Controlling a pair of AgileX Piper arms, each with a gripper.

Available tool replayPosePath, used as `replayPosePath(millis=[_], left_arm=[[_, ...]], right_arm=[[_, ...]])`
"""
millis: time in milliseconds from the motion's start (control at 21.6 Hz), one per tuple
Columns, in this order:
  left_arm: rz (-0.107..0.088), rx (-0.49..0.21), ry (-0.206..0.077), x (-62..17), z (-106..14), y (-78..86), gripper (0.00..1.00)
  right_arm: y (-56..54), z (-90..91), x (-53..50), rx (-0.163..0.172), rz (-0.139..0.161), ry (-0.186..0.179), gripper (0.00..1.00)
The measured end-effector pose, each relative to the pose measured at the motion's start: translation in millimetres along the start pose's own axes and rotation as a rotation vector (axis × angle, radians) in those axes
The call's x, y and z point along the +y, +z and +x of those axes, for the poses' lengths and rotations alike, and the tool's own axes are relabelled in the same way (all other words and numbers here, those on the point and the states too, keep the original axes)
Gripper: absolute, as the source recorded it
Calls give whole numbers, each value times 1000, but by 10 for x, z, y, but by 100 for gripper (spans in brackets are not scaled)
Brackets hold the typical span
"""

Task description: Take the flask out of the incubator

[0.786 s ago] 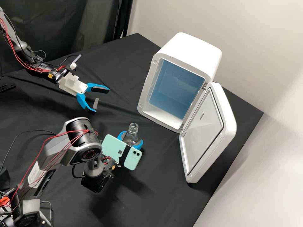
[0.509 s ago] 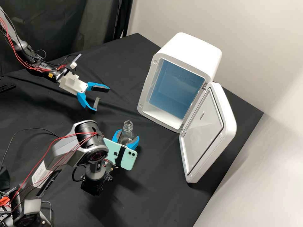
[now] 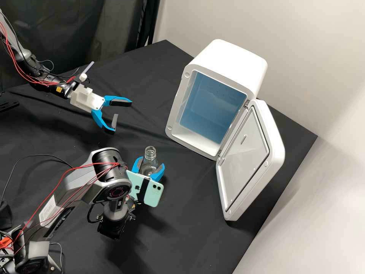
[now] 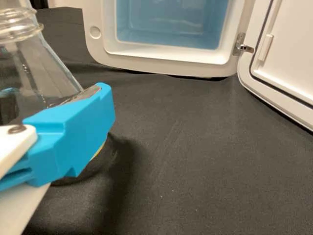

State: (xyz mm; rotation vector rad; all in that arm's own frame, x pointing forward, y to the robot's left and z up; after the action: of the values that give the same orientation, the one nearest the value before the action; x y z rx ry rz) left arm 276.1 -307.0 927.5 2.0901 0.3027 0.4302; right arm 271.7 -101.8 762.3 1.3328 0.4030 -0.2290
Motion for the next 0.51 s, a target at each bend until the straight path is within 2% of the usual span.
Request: replayPosePath(millis=[185, 231, 509], left_arm=[[2, -5, -3, -8, 0, 18, 100], [2, -5, -3, -8, 0, 18, 100], [0, -6, -5, -27, -16, 20, 100]], right_arm=[[-1, 0, -1, 1, -2, -1, 0], [-4, -6, -8, 0, 0, -3, 100], [-1, -17, -46, -4, 9, -14, 100]])
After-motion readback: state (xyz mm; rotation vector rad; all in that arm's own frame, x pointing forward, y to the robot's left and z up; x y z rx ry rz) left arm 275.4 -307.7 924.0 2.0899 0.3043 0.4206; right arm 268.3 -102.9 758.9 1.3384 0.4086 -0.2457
